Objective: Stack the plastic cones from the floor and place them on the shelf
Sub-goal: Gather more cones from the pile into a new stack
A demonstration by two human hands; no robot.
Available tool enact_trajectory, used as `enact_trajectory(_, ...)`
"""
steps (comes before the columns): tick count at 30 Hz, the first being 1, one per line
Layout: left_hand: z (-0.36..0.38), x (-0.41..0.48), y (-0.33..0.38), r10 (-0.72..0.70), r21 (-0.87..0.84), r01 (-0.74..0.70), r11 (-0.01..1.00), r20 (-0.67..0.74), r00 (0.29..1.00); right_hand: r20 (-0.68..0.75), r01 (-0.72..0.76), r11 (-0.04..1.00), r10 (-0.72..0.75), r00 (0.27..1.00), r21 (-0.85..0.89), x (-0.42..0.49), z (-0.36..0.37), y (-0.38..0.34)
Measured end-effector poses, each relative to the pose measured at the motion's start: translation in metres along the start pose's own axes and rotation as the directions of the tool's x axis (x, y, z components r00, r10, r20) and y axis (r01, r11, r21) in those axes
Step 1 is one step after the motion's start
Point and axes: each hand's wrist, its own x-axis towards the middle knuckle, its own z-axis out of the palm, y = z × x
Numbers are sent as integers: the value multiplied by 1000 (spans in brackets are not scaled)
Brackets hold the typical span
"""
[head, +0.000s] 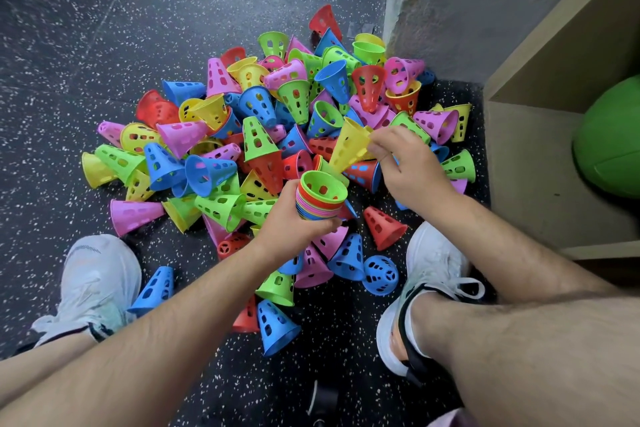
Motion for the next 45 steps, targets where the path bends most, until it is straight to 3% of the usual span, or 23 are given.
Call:
enact_trajectory(3, 1, 0, 1, -3, -3, 3, 1000, -3, 1000, 6, 98, 995, -98, 995, 28, 0, -3, -10)
enact_trajectory(8, 4, 2, 3, 16, -10, -16, 1000, -22, 1000, 206, 176, 981, -188, 960, 78, -14, 6, -17)
enact_trajectory(15, 11, 4, 1, 36, -13, -36, 999, -18, 999, 345, 53, 988, -102, 933, 148, -34, 6, -18)
enact_trajectory(18, 15, 7, -1, 33, 13, -33, 999, -11, 999, 326, 18, 989, -65, 943, 144, -37, 0, -13)
enact_trajectory(24, 28, 7, 7, 45, 63, -49, 997, 68, 997, 273, -201, 967, 153, 950, 158, -51, -15, 8)
enact_trajectory(27, 35, 4, 7, 49, 95, -57, 994, 87, 995, 289, -258, 966, 244, 926, 11, -57, -17, 18)
enact_trajectory(30, 42, -1, 3, 46, 120, -57, 991, 92, 995, 319, -362, 885, 448, 835, -293, -61, -13, 28)
enact_trajectory(33, 45, -7, 0, 38, 138, -53, 989, 109, 993, 338, -354, 776, 569, 749, -521, -66, -8, 29)
enact_trajectory(36, 46, -10, 0, 41, 152, -58, 987, 110, 993, 350, -330, 723, 616, 706, -607, -69, 3, 27)
enact_trajectory(41, 44, -8, -3, 36, 140, -50, 989, 104, 994, 343, -533, 735, 672, 657, -420, -67, 10, 23)
enact_trajectory(45, 41, -5, -6, 36, 126, -46, 991, 79, 996, 315, -560, 806, 591, 742, -194, -67, 5, 20)
